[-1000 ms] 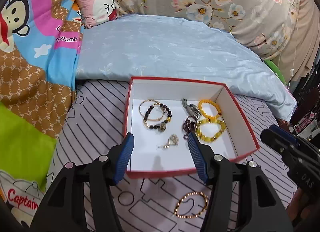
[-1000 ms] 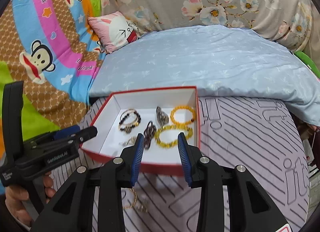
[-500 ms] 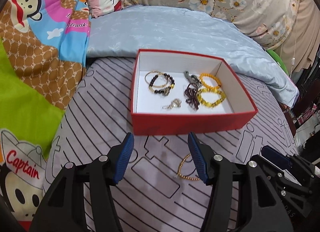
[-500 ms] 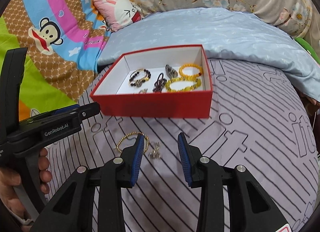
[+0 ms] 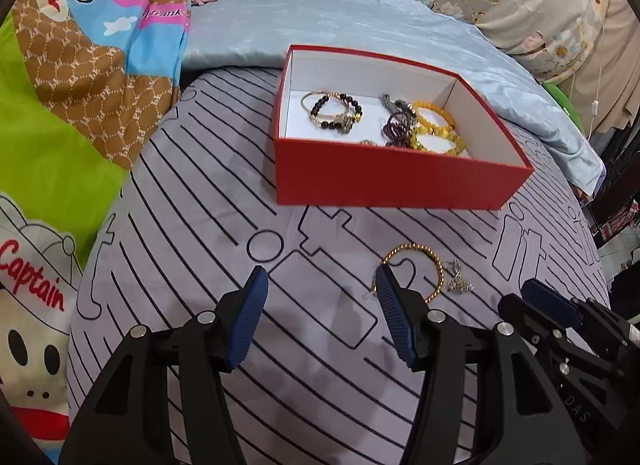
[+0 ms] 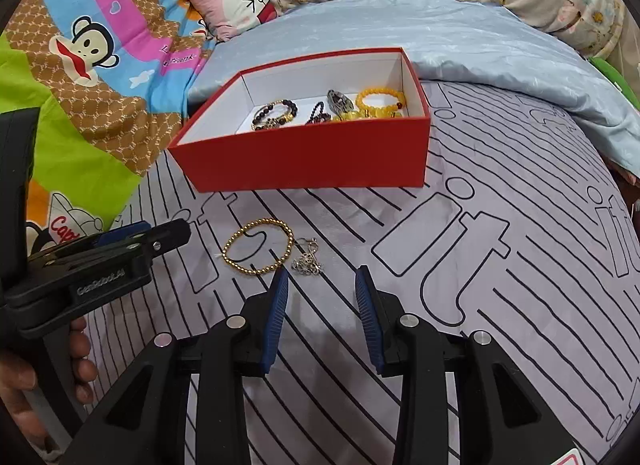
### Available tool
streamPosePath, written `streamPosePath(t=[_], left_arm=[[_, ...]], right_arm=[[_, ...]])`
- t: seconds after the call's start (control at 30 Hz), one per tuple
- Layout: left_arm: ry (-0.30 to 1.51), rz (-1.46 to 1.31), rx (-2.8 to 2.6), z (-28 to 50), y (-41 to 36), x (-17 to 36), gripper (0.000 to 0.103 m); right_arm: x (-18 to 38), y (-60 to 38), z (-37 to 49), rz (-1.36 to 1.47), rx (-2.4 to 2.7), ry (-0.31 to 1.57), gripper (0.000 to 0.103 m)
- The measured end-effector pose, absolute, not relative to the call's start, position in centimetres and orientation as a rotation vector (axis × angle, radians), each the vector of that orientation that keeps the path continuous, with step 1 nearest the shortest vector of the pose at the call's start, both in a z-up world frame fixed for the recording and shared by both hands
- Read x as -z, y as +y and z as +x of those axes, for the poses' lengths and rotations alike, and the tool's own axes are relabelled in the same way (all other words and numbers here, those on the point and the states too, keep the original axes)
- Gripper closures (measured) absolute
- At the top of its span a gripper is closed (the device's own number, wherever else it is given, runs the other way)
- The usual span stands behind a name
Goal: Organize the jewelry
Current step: 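Withdraw both tools from the box toward the gold bead bracelet, then lower the left tool onto the gold bead bracelet and close on it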
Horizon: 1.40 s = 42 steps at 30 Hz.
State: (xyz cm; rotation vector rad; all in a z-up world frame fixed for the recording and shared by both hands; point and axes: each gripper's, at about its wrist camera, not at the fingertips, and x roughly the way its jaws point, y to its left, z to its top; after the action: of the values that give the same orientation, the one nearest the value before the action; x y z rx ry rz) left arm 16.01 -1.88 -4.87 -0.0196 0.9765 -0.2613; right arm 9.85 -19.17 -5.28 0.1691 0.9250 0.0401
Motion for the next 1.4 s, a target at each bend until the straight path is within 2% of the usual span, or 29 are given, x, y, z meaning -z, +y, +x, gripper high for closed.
streamPosePath(t=[0.6,0.67,0.73,0.9,1.17,1.4], left_arm=[[1.012,-0.018,0.27,14.6,-1.7,6.4,0.049],[1.012,-0.02,0.275,14.6,-1.7,6.3,0.049],[1.014,-0.024,0.283,14.6,-1.8,6.3,0.049],[1.016,-0.027,0.302,14.8,-2.4,6.2,0.049],[1.013,-0.028,0.344,15.7,-4.2,6.7,0.05],[1.0,0.002,0.35,17.0,-5.8,7.7,0.068]], right_arm=[[7.9,-17.7,13.0,0.12,-0.062,0.961,0.07],[8.0,-17.5,13.2,0.106,-0.059,0.957,0.075],[8.1,-17.4,13.4,0.092,-0.054,0.957,0.087],[8.1,-17.7,13.1,0.094,-0.052,0.954,0.091],[7.4,-19.4,11.5,0.147,-0.026,0.945,0.091],[6.7,-20.5,10.7,0.19,-0.027,0.932,0.091]])
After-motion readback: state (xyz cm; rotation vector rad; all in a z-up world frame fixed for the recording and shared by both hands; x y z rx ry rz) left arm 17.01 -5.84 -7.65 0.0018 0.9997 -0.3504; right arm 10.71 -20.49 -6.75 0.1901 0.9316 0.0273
